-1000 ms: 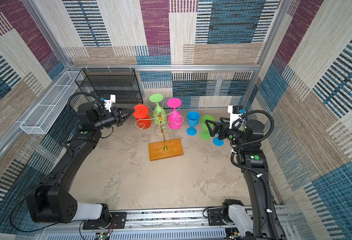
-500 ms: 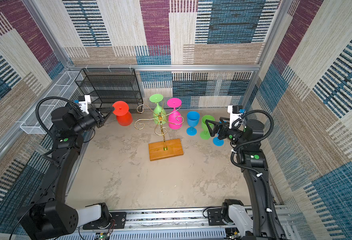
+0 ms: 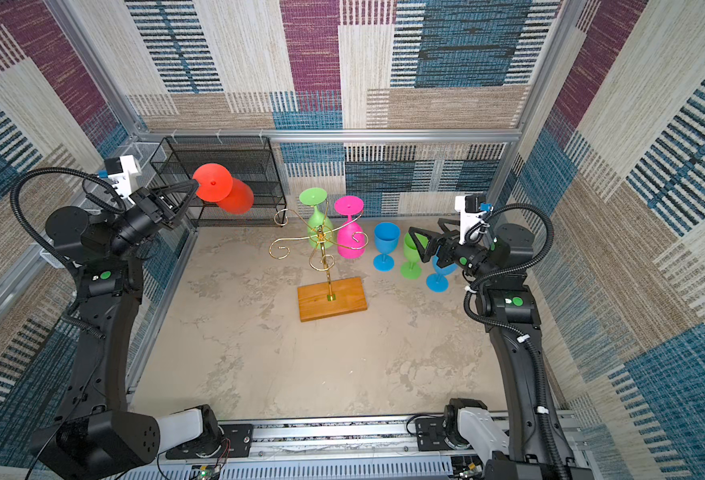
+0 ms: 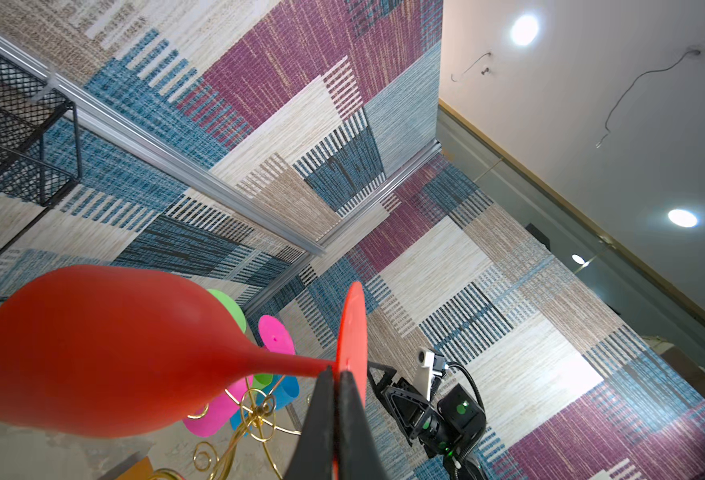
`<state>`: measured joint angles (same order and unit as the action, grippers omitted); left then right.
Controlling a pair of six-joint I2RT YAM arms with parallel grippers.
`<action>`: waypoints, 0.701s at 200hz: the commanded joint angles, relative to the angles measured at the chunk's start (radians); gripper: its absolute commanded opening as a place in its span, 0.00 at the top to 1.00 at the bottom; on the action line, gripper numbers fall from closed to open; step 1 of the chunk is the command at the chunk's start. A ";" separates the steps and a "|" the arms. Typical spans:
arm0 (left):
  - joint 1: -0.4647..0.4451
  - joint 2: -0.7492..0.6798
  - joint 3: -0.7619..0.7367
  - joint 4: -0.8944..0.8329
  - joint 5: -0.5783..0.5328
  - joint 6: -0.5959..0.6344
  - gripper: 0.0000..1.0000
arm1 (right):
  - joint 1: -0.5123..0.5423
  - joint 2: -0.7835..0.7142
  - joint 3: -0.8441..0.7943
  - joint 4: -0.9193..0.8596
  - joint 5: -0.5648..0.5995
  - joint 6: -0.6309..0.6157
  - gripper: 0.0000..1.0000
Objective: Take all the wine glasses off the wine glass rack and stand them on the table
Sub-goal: 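Close the left gripper on the red glass's foot and slide it off the rack arm, then lift the red glass up while the right gripper reaches toward its bowl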
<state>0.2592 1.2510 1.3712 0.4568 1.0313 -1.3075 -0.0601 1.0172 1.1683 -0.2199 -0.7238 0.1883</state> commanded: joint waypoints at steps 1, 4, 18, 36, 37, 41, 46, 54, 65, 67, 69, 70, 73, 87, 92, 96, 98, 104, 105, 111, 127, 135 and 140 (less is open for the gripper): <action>-0.014 -0.001 0.015 0.126 0.015 -0.108 1.00 | 0.050 0.017 0.039 0.062 -0.013 -0.035 0.01; -0.021 -0.002 0.016 0.126 0.014 -0.108 1.00 | 0.059 0.020 0.044 0.063 -0.011 -0.042 0.01; -0.048 -0.002 0.019 0.126 0.010 -0.117 1.00 | 0.100 0.037 0.073 0.073 -0.003 -0.070 0.01; -0.093 0.002 0.037 0.126 0.009 -0.123 1.00 | 0.156 0.055 0.104 0.093 0.003 -0.107 0.01; -0.095 0.002 0.039 0.126 0.009 -0.123 1.00 | 0.160 0.055 0.105 0.095 0.003 -0.109 0.01; -0.104 0.004 0.047 0.126 0.010 -0.124 1.00 | 0.174 0.058 0.111 0.099 0.007 -0.119 0.01; -0.116 0.007 0.052 0.125 0.010 -0.126 1.00 | 0.195 0.061 0.118 0.106 0.015 -0.131 0.01; -0.135 0.012 0.064 0.125 0.010 -0.130 1.00 | 0.229 0.065 0.127 0.120 0.025 -0.154 0.01; -0.167 0.019 0.074 0.126 0.008 -0.134 1.00 | 0.275 0.075 0.141 0.135 0.040 -0.188 0.01; -0.173 0.021 0.076 0.126 0.007 -0.136 1.00 | 0.285 0.076 0.143 0.137 0.043 -0.194 0.01; -0.181 0.023 0.078 0.126 0.006 -0.135 1.00 | 0.293 0.079 0.146 0.138 0.045 -0.201 0.01; -0.184 0.024 0.078 0.126 0.006 -0.135 1.00 | 0.298 0.080 0.148 0.139 0.047 -0.204 0.01; -0.195 0.027 0.080 0.126 0.005 -0.137 1.00 | 0.311 0.085 0.152 0.142 0.050 -0.214 0.01; -0.247 0.045 0.087 0.126 0.009 -0.142 1.00 | 0.375 0.101 0.167 0.157 0.067 -0.262 0.01; -0.262 0.051 0.090 0.125 0.011 -0.145 1.00 | 0.397 0.108 0.170 0.161 0.072 -0.276 0.01; -0.275 0.057 0.091 0.127 0.013 -0.146 1.00 | 0.413 0.112 0.173 0.165 0.077 -0.291 0.01; -0.282 0.059 0.092 0.126 0.013 -0.146 1.00 | 0.421 0.115 0.176 0.166 0.080 -0.298 0.01; -0.299 0.065 0.093 0.128 0.012 -0.148 1.00 | 0.447 0.122 0.180 0.171 0.091 -0.320 0.01; -0.302 0.066 0.092 0.128 0.012 -0.148 1.00 | 0.452 0.123 0.181 0.171 0.094 -0.323 0.01; -0.320 0.072 0.092 0.128 0.012 -0.148 1.00 | 0.476 0.130 0.184 0.176 0.109 -0.343 0.01; -0.356 0.086 0.093 0.128 0.016 -0.152 1.00 | 0.524 0.155 0.196 0.188 0.140 -0.390 0.01; -0.368 0.095 0.098 0.131 0.022 -0.158 1.00 | 0.542 0.171 0.205 0.188 0.153 -0.411 0.01; -0.375 0.099 0.098 0.134 0.023 -0.165 1.00 | 0.551 0.182 0.214 0.188 0.162 -0.423 0.01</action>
<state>-0.0879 1.3354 1.4551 0.5419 1.0325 -1.4200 0.4534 1.1671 1.3548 -0.0834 -0.6296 -0.1368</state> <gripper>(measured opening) 0.055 0.992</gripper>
